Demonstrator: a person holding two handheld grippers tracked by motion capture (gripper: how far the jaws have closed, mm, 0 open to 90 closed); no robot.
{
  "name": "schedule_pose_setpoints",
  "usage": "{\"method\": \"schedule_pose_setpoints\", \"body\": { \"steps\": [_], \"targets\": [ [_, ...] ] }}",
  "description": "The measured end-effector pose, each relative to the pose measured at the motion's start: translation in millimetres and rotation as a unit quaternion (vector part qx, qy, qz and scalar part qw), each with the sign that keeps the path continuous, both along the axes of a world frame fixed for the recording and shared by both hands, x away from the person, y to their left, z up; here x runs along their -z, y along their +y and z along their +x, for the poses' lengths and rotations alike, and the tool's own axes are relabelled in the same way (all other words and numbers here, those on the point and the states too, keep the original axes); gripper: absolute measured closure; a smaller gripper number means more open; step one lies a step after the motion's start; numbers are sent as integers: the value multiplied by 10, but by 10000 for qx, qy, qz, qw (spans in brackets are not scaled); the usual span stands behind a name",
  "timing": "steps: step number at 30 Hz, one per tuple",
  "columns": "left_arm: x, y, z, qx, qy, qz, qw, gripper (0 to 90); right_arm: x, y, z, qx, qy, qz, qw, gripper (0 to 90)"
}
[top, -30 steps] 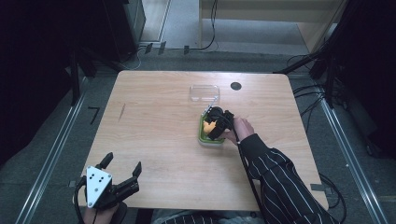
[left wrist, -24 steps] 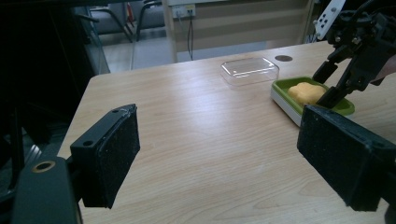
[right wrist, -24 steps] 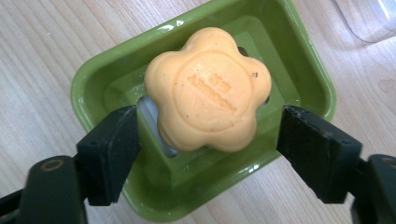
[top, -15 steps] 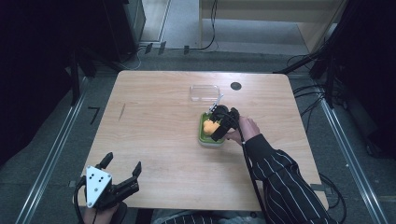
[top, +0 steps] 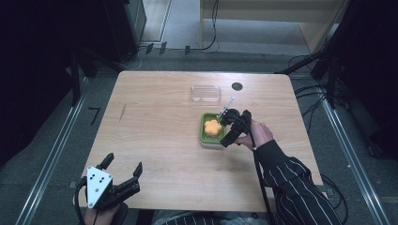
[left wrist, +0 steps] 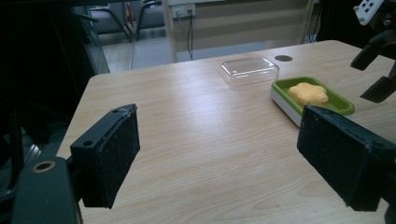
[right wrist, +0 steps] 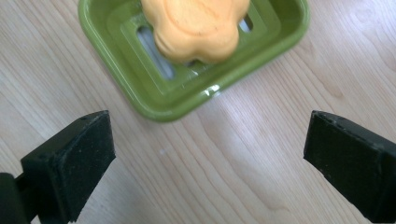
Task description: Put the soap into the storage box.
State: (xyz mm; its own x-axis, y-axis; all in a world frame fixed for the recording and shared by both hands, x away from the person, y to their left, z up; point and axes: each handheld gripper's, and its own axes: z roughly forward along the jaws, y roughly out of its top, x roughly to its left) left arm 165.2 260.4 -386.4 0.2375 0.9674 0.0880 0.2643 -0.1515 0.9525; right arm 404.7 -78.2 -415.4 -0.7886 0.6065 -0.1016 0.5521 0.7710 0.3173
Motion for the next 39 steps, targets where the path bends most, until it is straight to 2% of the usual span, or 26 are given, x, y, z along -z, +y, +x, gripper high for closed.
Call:
{"method": "schedule_pose_setpoints", "body": {
  "steps": [13, 19, 23, 29, 32, 35, 39],
  "targets": [
    [0, -7, 1, 1, 4, -3, 10000, 137, -30, -259, -271, 165, -17, 18, 9999, 12],
    [1, -11, 3, 2, 5, -1, 10000, 137, 66, -361, -399, 236, 216, -158, 9994, 3],
    [1, -10, 3, 5, 10, 7, 10000, 136, 115, -460, -479, 257, 248, -216, 9991, 4],
    [1, -15, 7, 17, 4, 22, 10000, 137, 213, -589, -619, 322, 414, -306, 9982, 0],
    [1, -16, 7, 15, 4, 21, 10000, 137, 241, -652, -692, 329, 422, -350, 9980, 0],
    [1, -14, 6, 21, 0, 20, 10000, 137, 284, -725, -766, 447, 469, -380, 9972, 0],
    [1, -11, 5, 15, 7, 14, 10000, 137, 334, -822, -873, 483, 421, -378, 9972, 0]
  ]
}}
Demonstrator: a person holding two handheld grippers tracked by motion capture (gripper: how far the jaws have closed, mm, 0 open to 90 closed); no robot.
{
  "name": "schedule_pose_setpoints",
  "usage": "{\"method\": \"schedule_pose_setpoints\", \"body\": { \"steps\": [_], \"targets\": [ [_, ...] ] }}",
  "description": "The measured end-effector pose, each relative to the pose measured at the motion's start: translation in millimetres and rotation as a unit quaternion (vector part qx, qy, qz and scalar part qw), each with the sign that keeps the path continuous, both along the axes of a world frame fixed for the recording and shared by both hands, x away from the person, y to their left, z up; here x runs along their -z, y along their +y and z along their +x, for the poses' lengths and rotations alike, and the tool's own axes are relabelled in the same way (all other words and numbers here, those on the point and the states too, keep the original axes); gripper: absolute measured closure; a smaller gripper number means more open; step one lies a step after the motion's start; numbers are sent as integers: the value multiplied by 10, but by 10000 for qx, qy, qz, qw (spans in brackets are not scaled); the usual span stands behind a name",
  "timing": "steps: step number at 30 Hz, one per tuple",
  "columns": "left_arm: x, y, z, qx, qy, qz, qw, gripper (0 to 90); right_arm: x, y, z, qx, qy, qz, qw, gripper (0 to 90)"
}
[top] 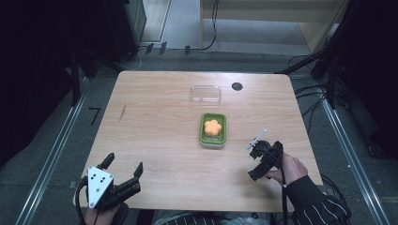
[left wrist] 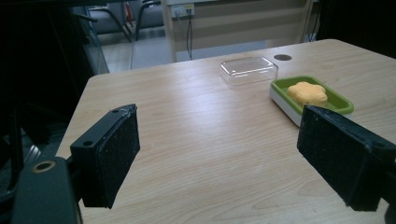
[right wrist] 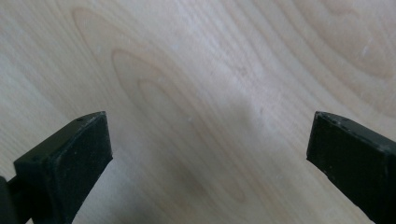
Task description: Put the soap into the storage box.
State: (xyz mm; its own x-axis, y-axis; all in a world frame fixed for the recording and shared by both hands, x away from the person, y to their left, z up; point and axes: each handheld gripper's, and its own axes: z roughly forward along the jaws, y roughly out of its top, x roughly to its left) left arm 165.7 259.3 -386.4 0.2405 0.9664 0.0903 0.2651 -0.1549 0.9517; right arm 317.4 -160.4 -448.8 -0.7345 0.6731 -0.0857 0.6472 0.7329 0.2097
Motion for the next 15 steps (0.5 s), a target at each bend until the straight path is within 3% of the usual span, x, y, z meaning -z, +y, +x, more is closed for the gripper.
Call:
{"method": "schedule_pose_setpoints", "body": {
  "steps": [7, 13, 15],
  "targets": [
    [-1, -3, 0, 15, -5, 13, 10000, 137, 42, -82, -146, 56, -72, 29, 10000, 0],
    [-3, -13, 4, 8, 4, 16, 10000, 137, 121, -143, -210, 119, 73, -64, 9999, 5],
    [-3, -18, 8, 13, -1, 25, 10000, 137, 104, -165, -217, 124, -16, 19, 9999, 11]
  ]
}}
